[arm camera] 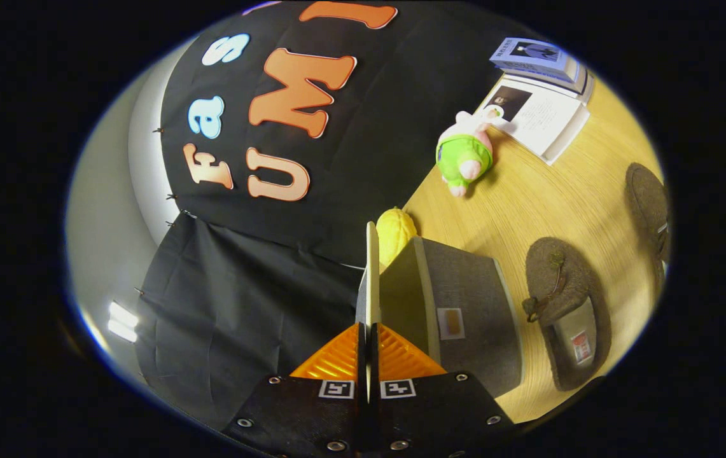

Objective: Open the storage box then place both shoes into the box .Put the left shoe in first, then the right shoe, with the right side of both shoes facing outward in a uniform manner.

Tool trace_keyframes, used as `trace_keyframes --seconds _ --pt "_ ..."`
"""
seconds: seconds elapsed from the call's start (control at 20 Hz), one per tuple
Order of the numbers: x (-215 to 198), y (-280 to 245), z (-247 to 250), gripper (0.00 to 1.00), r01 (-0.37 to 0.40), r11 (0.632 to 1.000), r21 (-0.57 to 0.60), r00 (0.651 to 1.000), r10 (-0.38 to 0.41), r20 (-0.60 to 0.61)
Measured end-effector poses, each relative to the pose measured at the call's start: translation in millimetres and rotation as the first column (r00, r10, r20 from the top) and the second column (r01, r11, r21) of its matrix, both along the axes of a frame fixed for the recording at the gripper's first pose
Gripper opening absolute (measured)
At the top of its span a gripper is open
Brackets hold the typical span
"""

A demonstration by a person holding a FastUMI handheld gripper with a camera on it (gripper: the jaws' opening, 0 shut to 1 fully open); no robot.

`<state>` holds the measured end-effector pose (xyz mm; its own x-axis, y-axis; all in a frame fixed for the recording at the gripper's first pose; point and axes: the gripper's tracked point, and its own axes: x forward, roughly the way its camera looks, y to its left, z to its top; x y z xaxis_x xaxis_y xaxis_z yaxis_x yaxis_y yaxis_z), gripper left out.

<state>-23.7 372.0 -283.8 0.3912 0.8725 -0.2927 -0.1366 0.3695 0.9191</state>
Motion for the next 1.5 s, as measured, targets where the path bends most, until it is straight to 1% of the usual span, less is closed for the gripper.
trace_keyframes --seconds 0.15,0.25,0.55,0.75,0.95,1.1,1.2,1.3,1.4,1.45,1.5 --pt "0 12 40 0.01 0.022 1.0 0.006 0.999 -0.023 0.044" --pt "-1 23 62 0.01 0.032 0.999 -0.023 0.995 -0.03 0.091" --pt "-25 72 108 0.01 0.035 0.996 -0.088 0.986 -0.02 0.167" --pt "-43 111 123 0.02 0.033 0.992 -0.124 0.979 -0.007 0.203" --pt "-61 146 127 0.02 0.006 0.991 -0.137 0.978 0.022 0.207" --pt "-75 172 124 0.01 -0.026 0.989 -0.146 0.979 0.055 0.199" --pt "-87 190 122 0.02 -0.064 0.989 -0.136 0.978 0.09 0.19" --pt "-98 204 123 0.08 -0.099 0.986 -0.134 0.975 0.123 0.184" --pt "-103 206 120 0.25 -0.107 0.983 -0.15 0.971 0.135 0.197" --pt "-105 208 121 0.47 -0.106 0.982 -0.159 0.969 0.138 0.205" --pt "-104 208 120 0.57 -0.103 0.98 -0.169 0.968 0.138 0.21"
